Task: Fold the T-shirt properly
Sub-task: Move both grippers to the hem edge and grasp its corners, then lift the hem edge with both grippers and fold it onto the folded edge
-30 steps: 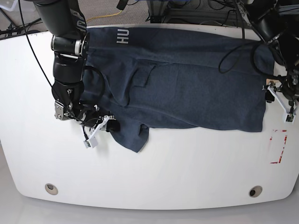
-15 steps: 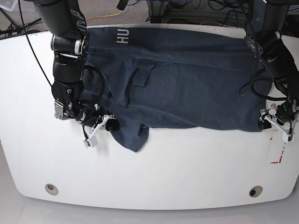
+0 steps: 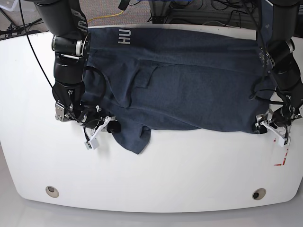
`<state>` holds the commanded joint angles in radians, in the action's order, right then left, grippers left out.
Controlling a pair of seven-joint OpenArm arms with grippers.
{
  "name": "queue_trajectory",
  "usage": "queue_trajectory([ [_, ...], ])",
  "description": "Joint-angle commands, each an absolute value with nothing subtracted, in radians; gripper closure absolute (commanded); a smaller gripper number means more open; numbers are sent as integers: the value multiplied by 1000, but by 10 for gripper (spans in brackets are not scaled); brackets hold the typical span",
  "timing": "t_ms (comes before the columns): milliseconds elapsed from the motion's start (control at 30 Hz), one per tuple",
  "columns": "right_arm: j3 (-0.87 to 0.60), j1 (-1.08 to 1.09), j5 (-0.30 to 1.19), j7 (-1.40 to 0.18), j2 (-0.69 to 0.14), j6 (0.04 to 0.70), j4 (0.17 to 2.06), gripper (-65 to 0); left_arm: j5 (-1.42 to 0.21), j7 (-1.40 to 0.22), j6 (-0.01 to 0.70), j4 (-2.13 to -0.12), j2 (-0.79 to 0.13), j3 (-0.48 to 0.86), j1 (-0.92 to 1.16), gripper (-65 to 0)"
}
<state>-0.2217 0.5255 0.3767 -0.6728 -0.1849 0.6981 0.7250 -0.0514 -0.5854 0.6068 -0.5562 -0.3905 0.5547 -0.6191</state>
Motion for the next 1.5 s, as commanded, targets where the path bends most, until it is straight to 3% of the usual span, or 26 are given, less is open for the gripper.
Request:
queue_trajectory([
  [200,-222,524,377,-673,-185,698,765,-73,-51,-545,605,-504,-390,555,-616,-492],
  [267,-220,522,377,-674,-185,698,789,-71,-51,-542,605,-504,-390,555,-615,-453],
  [300,-220,522,377,-674,-185,698,797,-71,-51,-542,605,-504,-390,555,-615,-410],
  [367,-219,522,377,-674,-185,698,802,-71,-51,-539,605,-504,-390,555,-615,-264],
  [400,-220,524,377,-674,-185,698,802,-68,-51,-538,605,-504,-390,555,-615,-157],
  [467,-219,529,374,-674,-188,698,802,-32,-51,-536,607,-506,-390,555,-615,-18],
  [500,-217,532,374,-674,-189,698,811,-13,-51,-536,608,-509,-390,555,-615,0],
  [667,-217,530,369,-728,-191,698,909,0,-51,-578,616,-671,-357,562,-582,0],
  [900,-222,526,375,-868,-206,698,1125,0,-51,-736,698,-1058,-288,562,-478,0],
  [1233,-223,432,377,-1067,-208,698,1492,0,-51,-872,698,-1440,-277,564,-285,0],
  [1500,-229,232,390,-1082,-223,698,1692,0,-51,-898,698,-1682,-272,564,-68,0],
])
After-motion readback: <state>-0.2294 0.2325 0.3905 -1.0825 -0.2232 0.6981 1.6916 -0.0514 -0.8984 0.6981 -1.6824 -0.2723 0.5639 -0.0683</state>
